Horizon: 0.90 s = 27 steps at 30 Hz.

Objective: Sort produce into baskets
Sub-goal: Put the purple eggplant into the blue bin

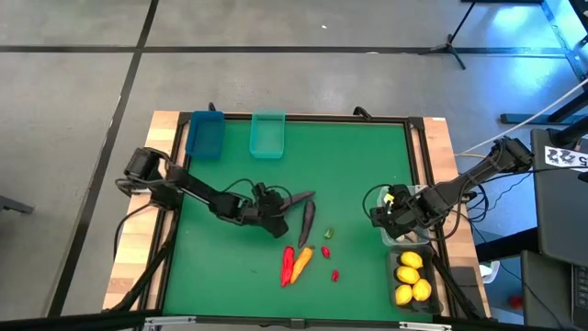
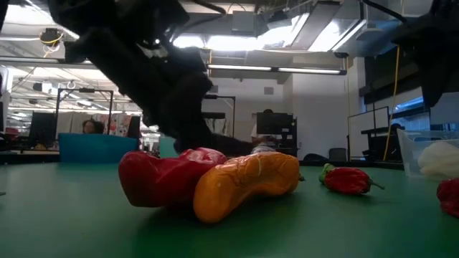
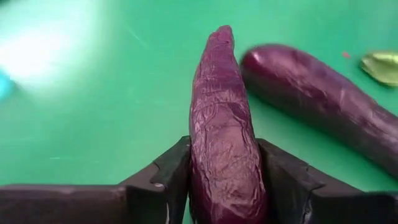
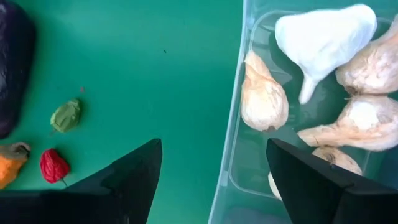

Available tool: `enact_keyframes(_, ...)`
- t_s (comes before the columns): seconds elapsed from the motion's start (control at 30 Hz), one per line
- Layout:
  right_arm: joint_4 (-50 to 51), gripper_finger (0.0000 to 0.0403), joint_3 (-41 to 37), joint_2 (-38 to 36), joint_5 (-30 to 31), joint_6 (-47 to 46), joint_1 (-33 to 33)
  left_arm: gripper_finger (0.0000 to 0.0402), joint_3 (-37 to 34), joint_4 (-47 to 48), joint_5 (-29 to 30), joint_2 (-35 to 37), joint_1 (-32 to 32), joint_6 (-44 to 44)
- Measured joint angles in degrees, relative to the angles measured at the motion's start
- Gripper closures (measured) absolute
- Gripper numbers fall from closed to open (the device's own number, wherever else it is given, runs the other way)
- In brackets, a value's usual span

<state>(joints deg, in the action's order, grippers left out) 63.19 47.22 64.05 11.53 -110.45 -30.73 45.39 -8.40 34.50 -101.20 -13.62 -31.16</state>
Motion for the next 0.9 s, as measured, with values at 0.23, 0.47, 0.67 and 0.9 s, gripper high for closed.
enact_keyframes(0.23, -0.1, 0.0114, 0.0, 0.0, 1.0, 1.7, 0.0, 0.0239, 0.0, 10.4, 6.1, 10.8, 2.7, -3.3)
enact_keyframes(0.47, -0.1, 0.0114, 0.0, 0.0, 2.5, 1.7, 0.0, 0.0234, 0.0, 22.9, 9.0, 24.9, 9.1, -7.9)
enact_keyframes(0.67, -0.2, 0.0114, 0.0, 0.0, 3.1, 2.6, 0.0, 0.0233, 0.0, 38.3, 18.6, 36.5, 14.9, -12.0)
enact_keyframes(0.9, -0.1, 0.0114, 0.0, 0.0, 4.0, 2.9, 0.0, 0.0233, 0.0, 53.8, 23.6, 43.4, 22.1, -20.1)
